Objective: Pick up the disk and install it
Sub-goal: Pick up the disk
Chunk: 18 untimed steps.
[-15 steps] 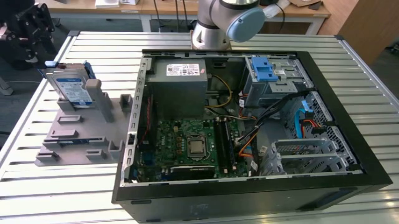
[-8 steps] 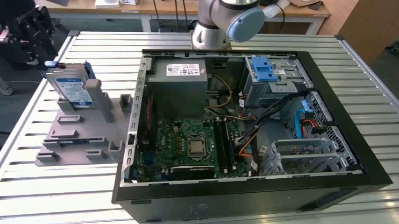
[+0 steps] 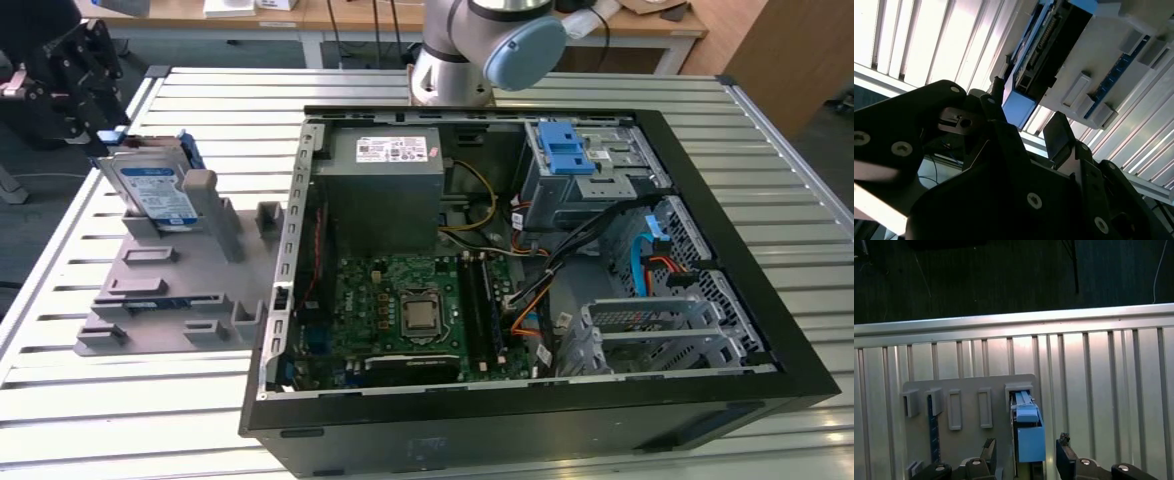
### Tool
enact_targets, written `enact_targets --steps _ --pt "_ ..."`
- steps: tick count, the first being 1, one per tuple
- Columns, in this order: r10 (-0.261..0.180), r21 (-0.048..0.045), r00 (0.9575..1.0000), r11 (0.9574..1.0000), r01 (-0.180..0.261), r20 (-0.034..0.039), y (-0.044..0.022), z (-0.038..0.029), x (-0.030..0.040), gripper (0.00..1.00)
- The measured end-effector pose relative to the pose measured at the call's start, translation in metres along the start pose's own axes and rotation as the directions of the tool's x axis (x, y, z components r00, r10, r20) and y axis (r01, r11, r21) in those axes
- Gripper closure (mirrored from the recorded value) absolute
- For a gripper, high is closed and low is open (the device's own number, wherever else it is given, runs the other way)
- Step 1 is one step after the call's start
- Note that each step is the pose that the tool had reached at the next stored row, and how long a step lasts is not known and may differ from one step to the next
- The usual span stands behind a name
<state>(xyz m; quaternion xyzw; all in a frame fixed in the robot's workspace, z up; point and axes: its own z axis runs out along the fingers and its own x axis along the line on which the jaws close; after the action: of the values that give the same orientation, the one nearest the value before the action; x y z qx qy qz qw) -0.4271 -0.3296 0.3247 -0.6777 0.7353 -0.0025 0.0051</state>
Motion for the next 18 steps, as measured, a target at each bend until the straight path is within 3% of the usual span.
enact_targets --steps 12,15,16,18 --pt "-0.001 -0.0003 1.0000 1.0000 0.001 0.0002 0.0035 0.0156 0.0003 0.41" --pt "-0.001 -0.0004 1.0000 1.0000 0.001 0.0001 0.0045 0.0186 0.0003 0.49" --pt "-0.002 -0.0004 1.0000 1.0000 0.002 0.0001 0.0052 0.0192 0.0004 0.56" --pt "-0.003 -0.0003 1.0000 1.0000 0.003 0.0001 0.0064 0.0204 0.0004 0.56"
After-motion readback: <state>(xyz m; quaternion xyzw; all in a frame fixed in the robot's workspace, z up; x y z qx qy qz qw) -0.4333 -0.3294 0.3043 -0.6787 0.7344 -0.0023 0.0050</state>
